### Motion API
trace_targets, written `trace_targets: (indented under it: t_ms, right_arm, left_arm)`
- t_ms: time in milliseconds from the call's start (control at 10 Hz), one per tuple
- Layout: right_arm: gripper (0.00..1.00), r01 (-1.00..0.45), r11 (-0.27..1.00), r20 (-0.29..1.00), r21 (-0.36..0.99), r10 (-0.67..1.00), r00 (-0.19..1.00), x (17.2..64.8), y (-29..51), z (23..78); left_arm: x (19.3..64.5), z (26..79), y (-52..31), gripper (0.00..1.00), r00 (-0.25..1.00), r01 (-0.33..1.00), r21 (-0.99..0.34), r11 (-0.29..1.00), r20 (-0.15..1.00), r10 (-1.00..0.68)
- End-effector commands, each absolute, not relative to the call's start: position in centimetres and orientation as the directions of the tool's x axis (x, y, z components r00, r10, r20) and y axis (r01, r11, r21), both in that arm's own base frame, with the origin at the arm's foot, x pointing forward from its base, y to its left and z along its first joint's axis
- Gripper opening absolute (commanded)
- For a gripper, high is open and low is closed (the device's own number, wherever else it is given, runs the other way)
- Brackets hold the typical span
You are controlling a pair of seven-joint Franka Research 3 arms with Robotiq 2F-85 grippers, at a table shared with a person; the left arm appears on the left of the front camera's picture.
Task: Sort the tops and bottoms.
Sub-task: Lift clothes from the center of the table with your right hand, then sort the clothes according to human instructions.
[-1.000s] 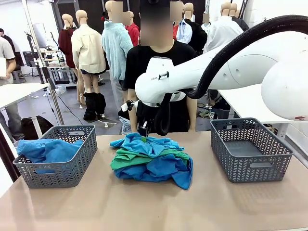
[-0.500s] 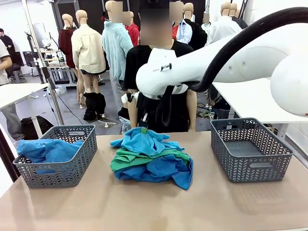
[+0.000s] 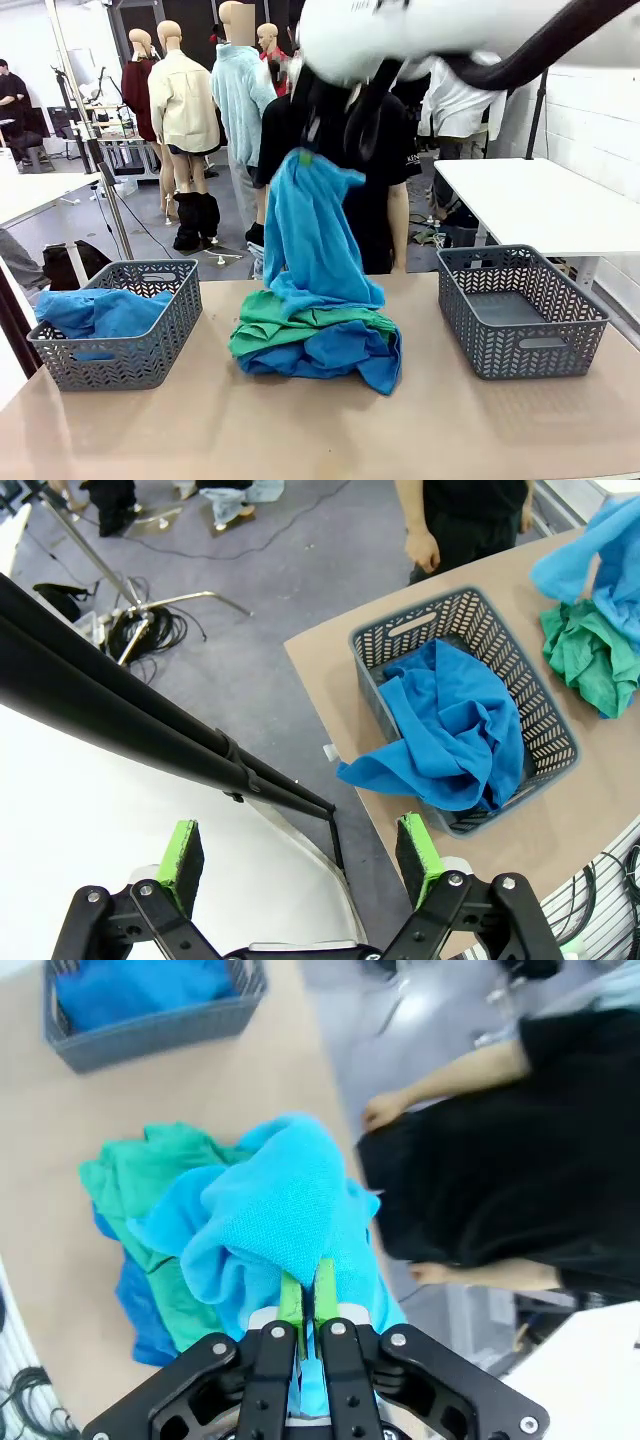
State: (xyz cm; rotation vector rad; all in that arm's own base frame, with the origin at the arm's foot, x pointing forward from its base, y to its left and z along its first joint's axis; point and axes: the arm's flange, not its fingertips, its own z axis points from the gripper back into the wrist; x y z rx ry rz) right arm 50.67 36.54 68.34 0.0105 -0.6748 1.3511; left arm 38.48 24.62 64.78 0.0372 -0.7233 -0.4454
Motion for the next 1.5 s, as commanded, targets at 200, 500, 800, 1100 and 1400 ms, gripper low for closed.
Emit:
trace_targets:
  t_ms: [200, 500, 800, 1100, 1400]
  right_arm:
    - [0.00, -0.791, 0.297, 0.491, -0.535, 0.871, -0.005, 43.8, 35.1, 79.1]
    - [0.00, -0.677, 0.465, 0.571, -0.571, 0.817, 0.080, 38.1, 34.4, 88.3]
    - [0.00, -0.597, 0.566, 0.605, -0.568, 0.779, 0.163, 35.2, 35.6, 93.2]
    - [0.00, -0.615, 0.541, 0.607, -0.574, 0.785, 0.124, 34.5, 33.0, 91.7]
    - [0.00, -0.615, 0.541, 0.607, -0.574, 0.785, 0.124, 34.5, 33.0, 91.7]
  left_arm:
    - [38.5, 64.9, 24.6, 1.00, 0.666, 0.383, 0.180, 0.906, 0.626, -0.406]
    - [38.5, 64.9, 24.6, 1.00, 0.666, 0.383, 0.180, 0.906, 0.626, -0.406]
    - [38.5, 64.9, 24.6, 1.00, 0.666, 0.383, 0.180, 0.906, 0.626, -0.406]
    - [38.5, 64.9, 24.6, 1.00, 0.666, 0.383, 0.180, 0.906, 0.626, -0.406]
    - [38.5, 64.9, 24.6, 1.00, 0.666, 0.383, 0.180, 0.906, 0.626, -0.406]
